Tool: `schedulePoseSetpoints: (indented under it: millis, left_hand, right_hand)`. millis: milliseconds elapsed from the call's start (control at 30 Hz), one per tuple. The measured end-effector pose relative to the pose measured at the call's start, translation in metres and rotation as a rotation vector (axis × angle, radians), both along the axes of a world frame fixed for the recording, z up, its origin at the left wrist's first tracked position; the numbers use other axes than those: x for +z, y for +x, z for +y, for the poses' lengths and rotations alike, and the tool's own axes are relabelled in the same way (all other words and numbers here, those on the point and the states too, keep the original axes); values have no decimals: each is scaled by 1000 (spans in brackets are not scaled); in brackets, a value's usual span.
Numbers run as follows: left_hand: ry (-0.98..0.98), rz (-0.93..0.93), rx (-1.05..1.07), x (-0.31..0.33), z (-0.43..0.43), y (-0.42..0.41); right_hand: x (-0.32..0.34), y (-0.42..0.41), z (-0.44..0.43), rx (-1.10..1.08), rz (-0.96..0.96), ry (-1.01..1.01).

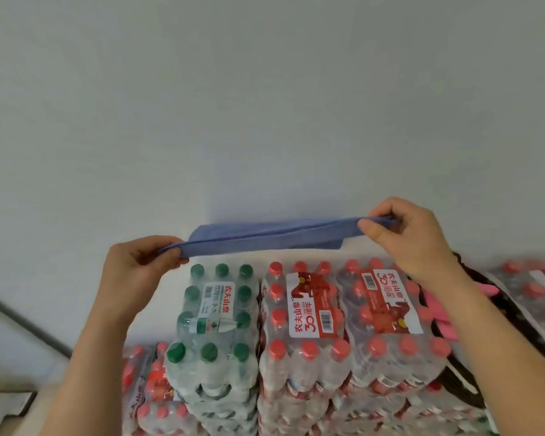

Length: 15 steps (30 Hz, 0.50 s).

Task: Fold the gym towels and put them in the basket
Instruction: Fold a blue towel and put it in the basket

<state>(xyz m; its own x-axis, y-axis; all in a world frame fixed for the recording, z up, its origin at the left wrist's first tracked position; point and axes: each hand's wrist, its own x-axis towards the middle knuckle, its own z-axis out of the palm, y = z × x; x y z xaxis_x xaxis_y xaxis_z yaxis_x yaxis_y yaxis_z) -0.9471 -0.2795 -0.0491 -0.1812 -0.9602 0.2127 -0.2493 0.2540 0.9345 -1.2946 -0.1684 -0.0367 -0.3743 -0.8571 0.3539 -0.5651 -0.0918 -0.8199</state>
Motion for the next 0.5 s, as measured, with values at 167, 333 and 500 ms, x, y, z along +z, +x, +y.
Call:
schedulePoseSetpoints:
  millis: [167,333,500]
  left_hand:
    - [295,-410,-153,-101,49,33]
    - [349,-511,-183,-131,58,47]
    - [413,-568,-272,-135,48,49]
  right_hand:
    - [-123,20,58,66,-62,379]
    - [-147,28,75,155,-81,510]
    - [-143,23,72,235,28,650]
